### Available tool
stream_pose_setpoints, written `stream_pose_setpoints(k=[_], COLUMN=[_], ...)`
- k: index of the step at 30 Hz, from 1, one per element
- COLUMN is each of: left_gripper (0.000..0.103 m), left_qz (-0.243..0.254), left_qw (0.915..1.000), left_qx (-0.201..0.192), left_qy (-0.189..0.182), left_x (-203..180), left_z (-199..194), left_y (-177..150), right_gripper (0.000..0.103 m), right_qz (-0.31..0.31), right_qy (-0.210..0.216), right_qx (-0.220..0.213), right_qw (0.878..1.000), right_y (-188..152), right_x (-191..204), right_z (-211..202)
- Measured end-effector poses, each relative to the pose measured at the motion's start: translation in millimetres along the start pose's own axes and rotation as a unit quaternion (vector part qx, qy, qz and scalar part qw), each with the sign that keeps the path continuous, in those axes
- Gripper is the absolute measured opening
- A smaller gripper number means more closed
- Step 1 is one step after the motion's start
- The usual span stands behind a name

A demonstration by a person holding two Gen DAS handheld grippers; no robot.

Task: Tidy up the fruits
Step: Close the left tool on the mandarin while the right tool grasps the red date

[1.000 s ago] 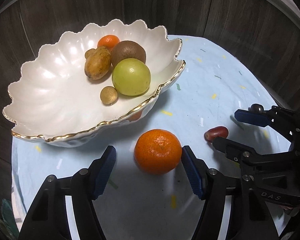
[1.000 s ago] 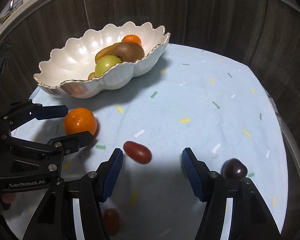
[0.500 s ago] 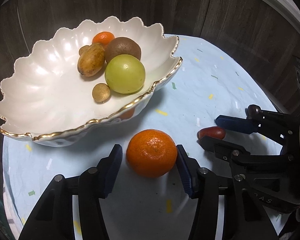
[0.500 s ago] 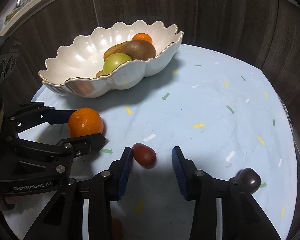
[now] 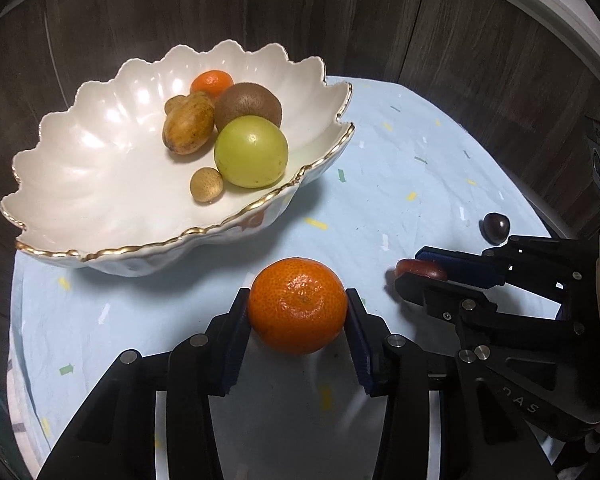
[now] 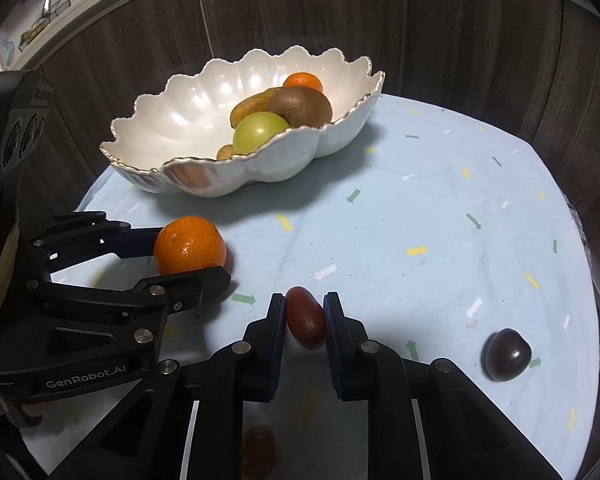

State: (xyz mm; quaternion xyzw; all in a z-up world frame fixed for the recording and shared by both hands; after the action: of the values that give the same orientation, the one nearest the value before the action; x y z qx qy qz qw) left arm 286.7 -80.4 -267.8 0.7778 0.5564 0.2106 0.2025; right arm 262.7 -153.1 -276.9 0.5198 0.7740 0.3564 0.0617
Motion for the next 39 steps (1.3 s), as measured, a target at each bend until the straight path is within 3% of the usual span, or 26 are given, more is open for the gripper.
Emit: stream_pose_setpoints(k=[21,39], left_gripper=[0.044,0.044], left_qz=[-0.018,-0.052], left_qw=[0.9984,0.9956], left_qx=[-0.048,-0.061], left_qy=[0.021,0.047], left_x=[17,57], left_z=[-66,-92], left_y=[7,19], right_gripper=[0.021,0.021], right_qz=[-0.014,-0.026], right_qy=[-0.013,-0.013], right_qx=[-0.041,-0.064], right_qw=[0.999,0.998], right_y=[16,49], right_x=[31,65], right_z=[-47,-62])
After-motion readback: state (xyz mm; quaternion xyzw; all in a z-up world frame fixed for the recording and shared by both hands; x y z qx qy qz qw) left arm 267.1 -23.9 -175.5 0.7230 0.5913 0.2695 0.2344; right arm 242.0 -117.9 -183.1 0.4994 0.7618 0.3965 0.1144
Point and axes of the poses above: each gripper's, at about its wrist camera, not at the fingertips, and z roughly the way its jaws point, x to its left, y to its top, the point moved 10 cm from there along z, roughly the way its jaws point, and after that the axes turned 14 degrees about y, right-handed, at the moved point
